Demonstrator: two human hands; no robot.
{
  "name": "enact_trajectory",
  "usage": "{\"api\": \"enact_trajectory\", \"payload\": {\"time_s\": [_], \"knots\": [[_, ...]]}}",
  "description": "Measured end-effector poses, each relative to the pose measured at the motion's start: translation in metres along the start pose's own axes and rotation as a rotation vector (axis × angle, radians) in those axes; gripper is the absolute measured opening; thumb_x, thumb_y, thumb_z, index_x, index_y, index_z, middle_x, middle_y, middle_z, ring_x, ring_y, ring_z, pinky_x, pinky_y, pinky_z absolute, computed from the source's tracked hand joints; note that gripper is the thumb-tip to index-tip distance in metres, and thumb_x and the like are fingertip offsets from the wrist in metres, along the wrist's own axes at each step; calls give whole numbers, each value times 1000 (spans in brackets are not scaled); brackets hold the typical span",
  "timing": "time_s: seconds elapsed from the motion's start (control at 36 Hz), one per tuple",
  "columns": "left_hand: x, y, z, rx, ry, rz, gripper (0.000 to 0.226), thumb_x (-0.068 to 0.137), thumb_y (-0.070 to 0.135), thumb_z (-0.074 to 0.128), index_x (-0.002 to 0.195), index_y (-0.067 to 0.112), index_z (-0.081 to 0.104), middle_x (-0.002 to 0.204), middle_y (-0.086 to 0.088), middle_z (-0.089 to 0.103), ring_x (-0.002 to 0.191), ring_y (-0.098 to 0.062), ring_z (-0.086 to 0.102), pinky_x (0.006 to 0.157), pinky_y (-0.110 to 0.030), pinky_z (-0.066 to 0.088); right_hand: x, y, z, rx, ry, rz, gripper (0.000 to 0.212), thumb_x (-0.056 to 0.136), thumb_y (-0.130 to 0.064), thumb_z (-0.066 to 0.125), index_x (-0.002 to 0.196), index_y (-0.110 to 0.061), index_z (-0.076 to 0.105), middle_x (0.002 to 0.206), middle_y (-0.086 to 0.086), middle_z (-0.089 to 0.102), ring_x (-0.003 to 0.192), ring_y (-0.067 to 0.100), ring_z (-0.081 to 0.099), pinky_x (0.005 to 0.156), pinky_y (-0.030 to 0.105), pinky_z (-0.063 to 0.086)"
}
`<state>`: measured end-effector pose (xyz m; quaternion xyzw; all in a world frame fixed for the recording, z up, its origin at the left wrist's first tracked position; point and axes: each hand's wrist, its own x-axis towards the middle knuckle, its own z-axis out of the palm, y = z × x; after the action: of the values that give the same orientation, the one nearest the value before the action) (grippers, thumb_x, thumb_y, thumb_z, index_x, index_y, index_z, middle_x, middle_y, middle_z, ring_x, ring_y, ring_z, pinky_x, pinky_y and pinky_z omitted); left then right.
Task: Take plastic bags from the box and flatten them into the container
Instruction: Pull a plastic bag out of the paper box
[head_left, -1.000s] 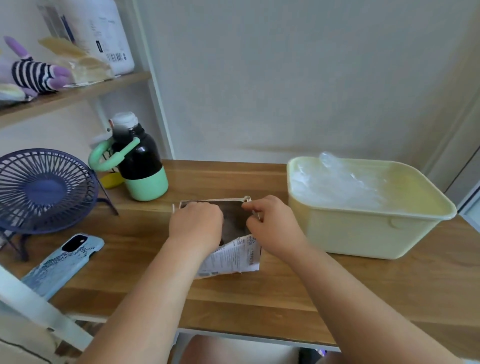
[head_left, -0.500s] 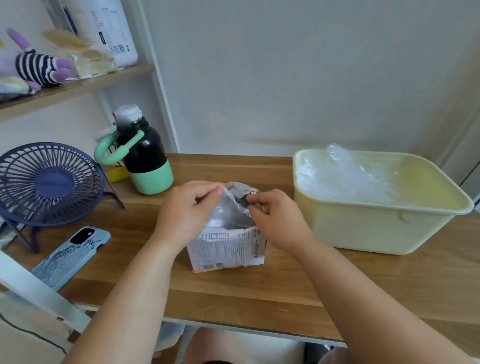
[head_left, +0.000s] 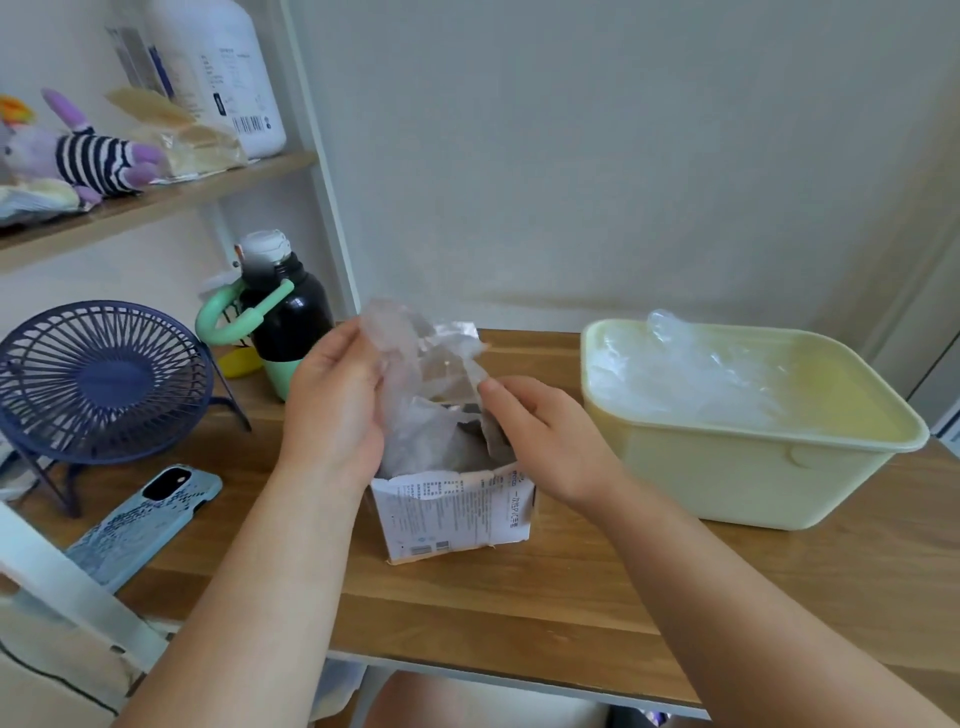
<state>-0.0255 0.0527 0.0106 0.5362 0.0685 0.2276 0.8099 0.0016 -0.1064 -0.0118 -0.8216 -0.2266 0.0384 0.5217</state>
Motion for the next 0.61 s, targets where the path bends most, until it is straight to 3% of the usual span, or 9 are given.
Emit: {"api": "enact_trajectory", "payload": {"time_s": [0.08, 0.11, 0.17, 0.25, 0.31, 0.39, 0.5, 0.56, 0.61], "knots": [[5, 0, 0, -189, -140, -44, 9, 92, 12, 57, 97, 14, 64, 88, 1, 65, 88, -13, 63, 88, -29, 48, -2, -6, -3, 17, -25, 34, 15, 93, -47, 48, 101, -36, 55, 90, -17, 61, 86, 0, 57, 75, 19, 42], [7, -1, 0, -263, -175, -57, 7, 88, 15, 61, 95, 15, 63, 89, 1, 63, 90, -13, 61, 94, -30, 42, -3, -6, -5, 0, -36, 35, 32, 91, -47, 53, 121, -35, 52, 104, -16, 61, 98, 1, 56, 80, 18, 42], [11, 2, 2, -421, -176, -121, 17, 80, 21, 65, 96, 16, 62, 91, 1, 64, 94, -13, 61, 100, -31, 41, -3, -8, -7, -20, -39, 27, 57, 87, -47, 60, 138, -32, 40, 120, -15, 53, 110, 2, 49, 87, 19, 39], [10, 7, 8, -576, -207, -170, 23, 81, 27, 59, 101, 17, 61, 91, 4, 66, 96, -12, 64, 99, -36, 48, -3, -15, -11, 20, -4, 11, 67, 85, -49, 62, 143, -33, 32, 130, -10, 49, 116, 6, 48, 97, 27, 43], [9, 12, 11, -631, -226, -171, 17, 91, 28, 53, 90, 17, 66, 90, 4, 66, 100, -13, 64, 100, -39, 48, -2, -18, -14, 70, 9, 33, 71, 83, -51, 63, 144, -35, 30, 132, -9, 49, 118, 9, 51, 99, 32, 45], [7, 16, 18, -715, -277, -172, 31, 96, 27, 48, 77, 17, 71, 91, 5, 66, 95, -11, 65, 103, -39, 46, -1, -23, -22, 173, -21, 57, 76, 82, -54, 62, 145, -35, 27, 133, -10, 50, 116, 10, 54, 96, 32, 48], [3, 16, 29, -838, -388, -239, 25, 97, 25, 49, 88, 15, 69, 92, 0, 69, 95, -13, 66, 99, -45, 45, -1, -23, -31, 342, -85, 150, 90, 77, -58, 66, 149, -30, 20, 127, -10, 56, 106, 12, 61, 88, 29, 51], [7, 12, 32, -912, -446, -295, 15, 90, 17, 64, 106, 18, 65, 107, -1, 66, 116, -11, 59, 103, -45, 43, 1, -23, -33, 449, -119, 198, 101, 69, -56, 74, 149, -22, 24, 128, -2, 59, 104, 16, 65, 84, 32, 53], [9, 7, 36, -974, -493, -317, 36, 80, 6, 74, 112, 17, 62, 115, -2, 64, 125, -14, 54, 107, -46, 39, 2, -23, -39, 629, -64, 212, 82, 76, -35, 77, 142, -9, 36, 120, 6, 64, 94, 18, 69, 77, 32, 53]]}}
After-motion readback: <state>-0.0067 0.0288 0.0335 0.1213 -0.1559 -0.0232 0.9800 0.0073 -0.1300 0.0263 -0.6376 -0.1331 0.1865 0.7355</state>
